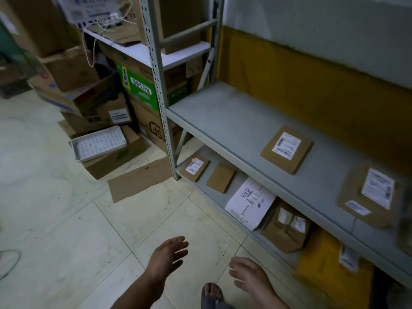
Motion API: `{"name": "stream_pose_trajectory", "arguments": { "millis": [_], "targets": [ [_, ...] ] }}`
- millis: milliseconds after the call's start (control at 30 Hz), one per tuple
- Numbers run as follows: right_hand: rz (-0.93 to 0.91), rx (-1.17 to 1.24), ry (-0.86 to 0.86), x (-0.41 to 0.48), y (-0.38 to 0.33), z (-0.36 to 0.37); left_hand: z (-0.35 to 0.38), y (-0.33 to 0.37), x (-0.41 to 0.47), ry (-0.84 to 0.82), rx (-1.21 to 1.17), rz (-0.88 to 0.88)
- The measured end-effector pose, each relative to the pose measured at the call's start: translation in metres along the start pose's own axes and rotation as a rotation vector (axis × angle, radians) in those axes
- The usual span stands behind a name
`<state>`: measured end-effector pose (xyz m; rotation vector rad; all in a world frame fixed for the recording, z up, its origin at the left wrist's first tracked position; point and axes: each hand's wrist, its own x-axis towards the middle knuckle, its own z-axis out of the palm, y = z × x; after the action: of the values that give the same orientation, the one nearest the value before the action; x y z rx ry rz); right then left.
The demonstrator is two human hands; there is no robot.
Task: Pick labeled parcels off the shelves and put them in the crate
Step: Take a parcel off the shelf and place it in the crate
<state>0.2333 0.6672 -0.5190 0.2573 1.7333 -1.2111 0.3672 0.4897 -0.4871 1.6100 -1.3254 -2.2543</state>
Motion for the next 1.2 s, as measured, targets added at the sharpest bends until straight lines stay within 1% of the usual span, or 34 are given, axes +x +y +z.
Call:
{"name": "stream_pose_trajectory", "arguments": {
  "millis": [133,200,300,400,500,567,600,633,767,800,900,1000,1100,1200],
  "targets": [
    [0.004,-0.091,-0.015,0.049,-0.052,0.021,-0.006,0.043,0.048,0.035,-0.031,-0.026],
    [0.005,-0.107,-0.037,0.055,-0.067,0.030,-0.007,0.053,0.057,0.036,-0.065,-0.036],
    [0.033,-0.143,-0.042,0.083,-0.092,0.057,-0.018,0.080,0.095,0.012,-0.097,-0.066],
    [0.051,-0.146,-0.008,0.111,-0.112,0.089,-0.034,0.114,0.135,-0.038,-0.085,-0.062],
    [0.054,-0.119,0.050,0.140,-0.141,0.133,-0.061,0.155,0.184,-0.104,-0.021,-0.060],
    [0.078,-0.067,0.123,0.162,-0.160,0.174,-0.091,0.188,0.224,-0.124,0.049,-0.078],
    [0.067,-0.046,0.143,0.167,-0.171,0.187,-0.101,0.202,0.236,-0.104,0.063,-0.074],
    [0.088,-0.036,0.163,0.174,-0.179,0.208,-0.118,0.217,0.251,-0.091,0.086,-0.106],
    [0.072,0.042,0.164,0.191,-0.214,0.267,-0.155,0.272,0.290,-0.092,0.171,-0.121],
    [0.098,0.063,0.190,0.204,-0.220,0.279,-0.163,0.283,0.309,-0.099,0.213,-0.167],
    [0.080,0.084,0.172,0.206,-0.234,0.287,-0.164,0.296,0.323,-0.113,0.260,-0.174],
    [0.129,0.129,0.210,0.223,-0.229,0.289,-0.160,0.303,0.345,-0.138,0.304,-0.198],
    [0.163,0.131,0.214,0.241,-0.216,0.285,-0.156,0.300,0.360,-0.114,0.293,-0.232],
    [0.176,0.133,0.209,0.263,-0.203,0.284,-0.155,0.282,0.379,-0.122,0.309,-0.263]
  ]
}}
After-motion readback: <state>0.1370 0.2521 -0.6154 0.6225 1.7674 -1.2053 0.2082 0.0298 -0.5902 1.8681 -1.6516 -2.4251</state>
